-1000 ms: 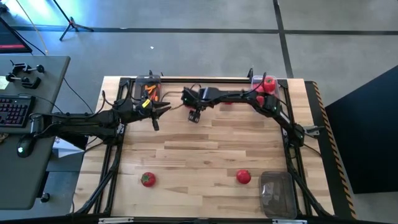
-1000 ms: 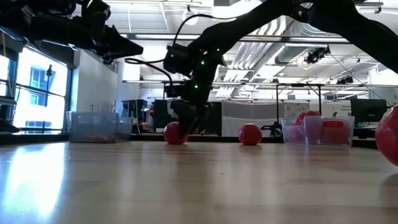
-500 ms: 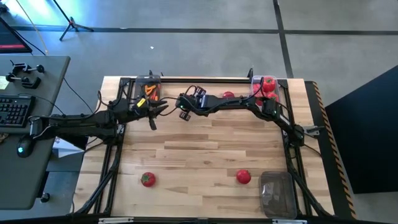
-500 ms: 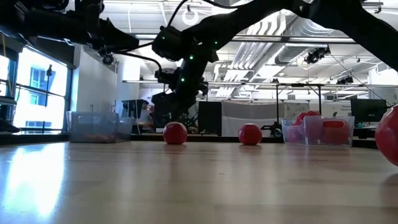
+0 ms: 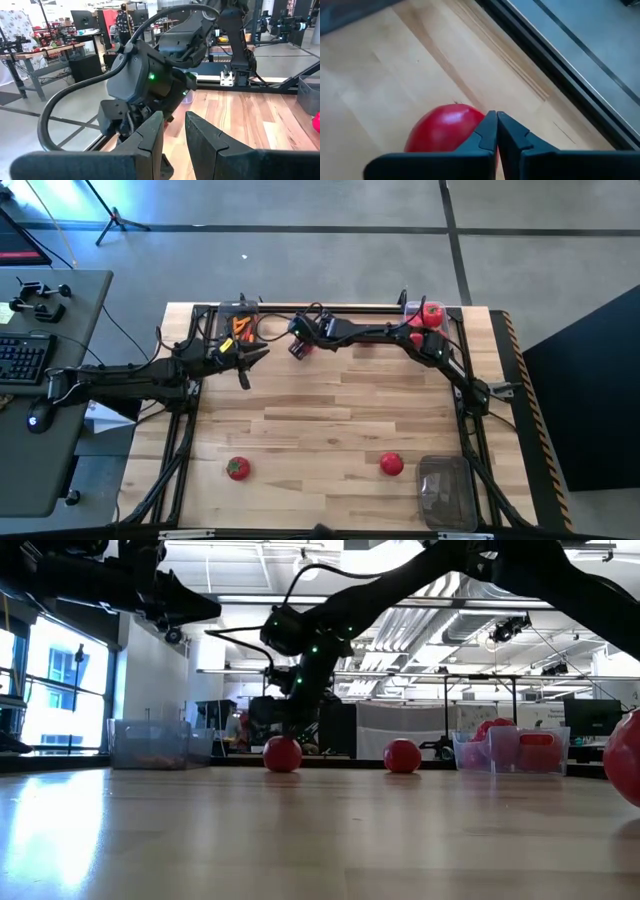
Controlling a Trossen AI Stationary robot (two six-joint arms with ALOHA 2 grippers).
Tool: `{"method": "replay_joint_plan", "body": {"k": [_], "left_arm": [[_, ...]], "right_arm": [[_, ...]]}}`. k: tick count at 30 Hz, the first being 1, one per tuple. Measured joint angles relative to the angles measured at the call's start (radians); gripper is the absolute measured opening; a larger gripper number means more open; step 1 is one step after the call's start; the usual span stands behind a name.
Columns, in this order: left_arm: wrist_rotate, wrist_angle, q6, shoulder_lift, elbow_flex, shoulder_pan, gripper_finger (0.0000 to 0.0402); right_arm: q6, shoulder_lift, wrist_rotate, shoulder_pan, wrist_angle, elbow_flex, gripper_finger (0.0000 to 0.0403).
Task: Sort produce into baskets
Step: Put the tomato into the bottom black bin
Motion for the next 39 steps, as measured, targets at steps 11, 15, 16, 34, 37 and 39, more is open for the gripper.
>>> {"method": "replay_joint_plan", "body": {"k": [11, 15, 16, 34, 37, 39], "left_arm": [[-0.002, -0.002, 0.000, 0.000, 0.000, 0.000, 0.0066], [-0.005, -0.002, -0.001, 0.000, 0.000, 0.000, 0.0066], [-0.005, -0.002, -0.001, 0.000, 0.000, 0.000, 0.0066], [-0.006, -0.002, -0.001, 0.000, 0.000, 0.000, 0.0066], [-0.006, -0.002, -0.001, 0.000, 0.000, 0.000, 0.0066], [-0.006, -0.002, -0.001, 0.000, 0.000, 0.000, 0.0066]], "right_arm": [[-0.019, -0.025, -0.028, 0.036, -0.113, -0.001, 0.0000], [-0.019, -0.028, -0.034, 0.053, -0.175, 0.000, 0.0000], [-0.019, -0.029, -0.034, 0.060, -0.192, 0.000, 0.0000], [0.018, -0.025, 0.020, 0.207, -0.353, -0.006, 0.0000], [0.002, -0.041, 0.046, 0.215, -0.370, -0.006, 0.0000], [-0.003, -0.061, 0.048, 0.216, -0.384, -0.006, 0.0000]]}}
